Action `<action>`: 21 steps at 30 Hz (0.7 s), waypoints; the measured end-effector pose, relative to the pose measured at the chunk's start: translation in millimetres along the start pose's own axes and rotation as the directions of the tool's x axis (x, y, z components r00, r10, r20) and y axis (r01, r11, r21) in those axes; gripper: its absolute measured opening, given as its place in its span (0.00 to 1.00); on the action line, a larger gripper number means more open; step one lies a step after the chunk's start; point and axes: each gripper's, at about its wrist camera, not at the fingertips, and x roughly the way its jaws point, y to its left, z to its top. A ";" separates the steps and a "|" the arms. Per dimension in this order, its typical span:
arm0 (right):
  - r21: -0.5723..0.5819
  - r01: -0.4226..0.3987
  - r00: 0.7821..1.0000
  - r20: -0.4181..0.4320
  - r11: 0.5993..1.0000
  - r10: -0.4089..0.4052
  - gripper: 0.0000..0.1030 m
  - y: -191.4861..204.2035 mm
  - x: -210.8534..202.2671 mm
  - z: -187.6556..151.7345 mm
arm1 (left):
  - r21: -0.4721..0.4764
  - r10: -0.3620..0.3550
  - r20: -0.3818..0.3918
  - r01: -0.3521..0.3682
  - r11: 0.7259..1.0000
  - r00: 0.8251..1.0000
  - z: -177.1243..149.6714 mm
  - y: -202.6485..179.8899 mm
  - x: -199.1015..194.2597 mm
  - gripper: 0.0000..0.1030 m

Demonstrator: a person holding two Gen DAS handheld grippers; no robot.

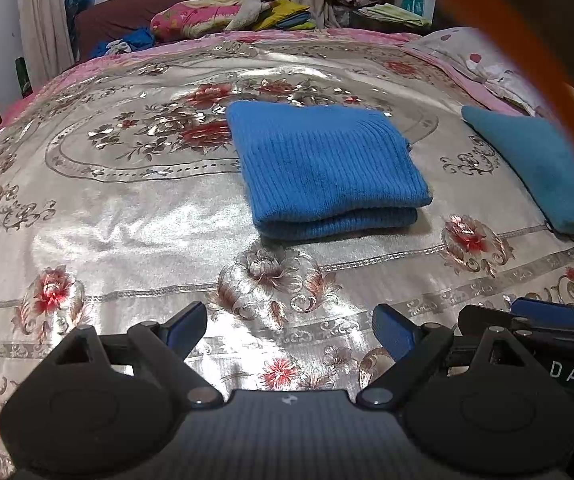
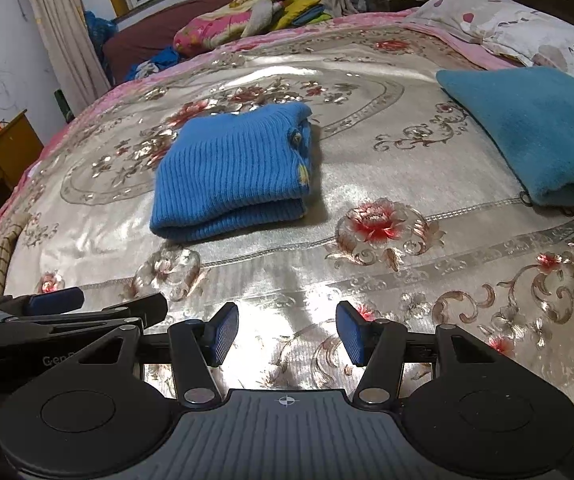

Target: Fold small clothes

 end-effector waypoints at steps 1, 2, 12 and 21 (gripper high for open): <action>0.000 0.001 1.000 -0.001 1.000 -0.001 0.52 0.0 -0.2 -0.4 | 0.000 0.000 -0.001 0.000 1.000 1.000 -0.2 -0.1 -0.1 0.92; 0.000 0.002 1.000 -0.001 1.000 -0.002 0.52 -0.2 -0.4 -0.7 | -0.001 0.000 -0.001 0.000 1.000 1.000 -0.5 0.0 -0.2 0.92; 0.000 0.006 1.000 -0.003 1.000 -0.006 0.52 -0.3 -0.7 -1.6 | -0.011 -0.001 -0.006 0.001 1.000 1.000 -1.7 0.0 0.0 0.92; 0.001 0.007 1.000 -0.008 1.000 -0.007 0.52 -0.9 0.3 -2.1 | -0.007 0.000 -0.007 0.000 1.000 1.000 -2.2 -0.8 1.6 0.91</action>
